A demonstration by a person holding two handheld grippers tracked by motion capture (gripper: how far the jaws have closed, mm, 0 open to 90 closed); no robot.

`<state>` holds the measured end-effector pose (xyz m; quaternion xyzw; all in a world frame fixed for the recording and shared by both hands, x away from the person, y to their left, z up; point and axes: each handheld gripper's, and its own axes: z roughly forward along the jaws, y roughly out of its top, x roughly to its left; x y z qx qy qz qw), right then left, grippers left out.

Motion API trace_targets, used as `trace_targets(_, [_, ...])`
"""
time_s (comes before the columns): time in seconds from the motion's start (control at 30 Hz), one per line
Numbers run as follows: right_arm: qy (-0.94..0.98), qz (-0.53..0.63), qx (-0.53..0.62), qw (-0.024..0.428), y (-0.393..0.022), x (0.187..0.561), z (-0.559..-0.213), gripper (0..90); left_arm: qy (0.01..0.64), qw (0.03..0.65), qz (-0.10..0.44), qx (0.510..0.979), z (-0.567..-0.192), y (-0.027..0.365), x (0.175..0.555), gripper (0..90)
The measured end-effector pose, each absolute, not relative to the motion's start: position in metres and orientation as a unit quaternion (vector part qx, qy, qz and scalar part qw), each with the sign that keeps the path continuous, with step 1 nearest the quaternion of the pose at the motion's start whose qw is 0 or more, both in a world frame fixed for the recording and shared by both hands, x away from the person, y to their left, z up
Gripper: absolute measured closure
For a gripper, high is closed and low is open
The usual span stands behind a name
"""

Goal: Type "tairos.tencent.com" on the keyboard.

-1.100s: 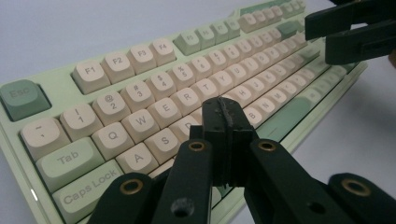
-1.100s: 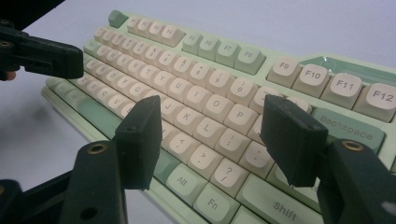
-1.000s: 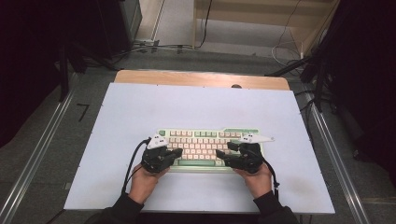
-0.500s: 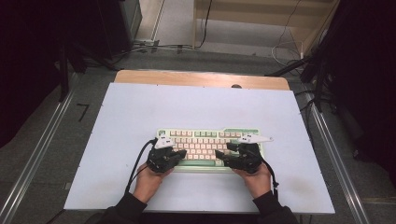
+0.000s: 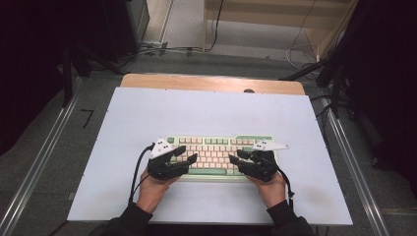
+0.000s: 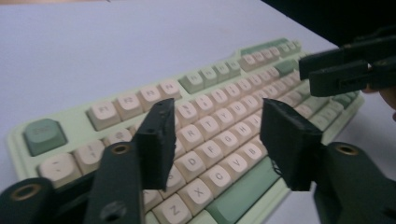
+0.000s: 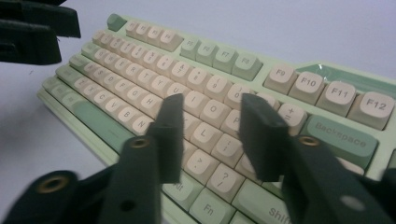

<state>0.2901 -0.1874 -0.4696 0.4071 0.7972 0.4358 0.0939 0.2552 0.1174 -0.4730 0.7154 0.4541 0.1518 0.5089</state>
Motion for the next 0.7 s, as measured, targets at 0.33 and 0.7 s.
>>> trace_targets(0.33, [0.811, 0.431, 0.385, 0.095, -0.175, 0.299, -0.471, 87.5, 0.472, 0.501, 0.166, 0.706, -0.474, 0.123, 0.254, 35.2])
trace_targets(0.7, [0.823, 0.407, 0.382, 0.103, -0.161, 0.313, -0.482, 87.5, 0.488, 0.494, 0.172, 0.699, -0.475, 0.132, 0.249, 36.1])
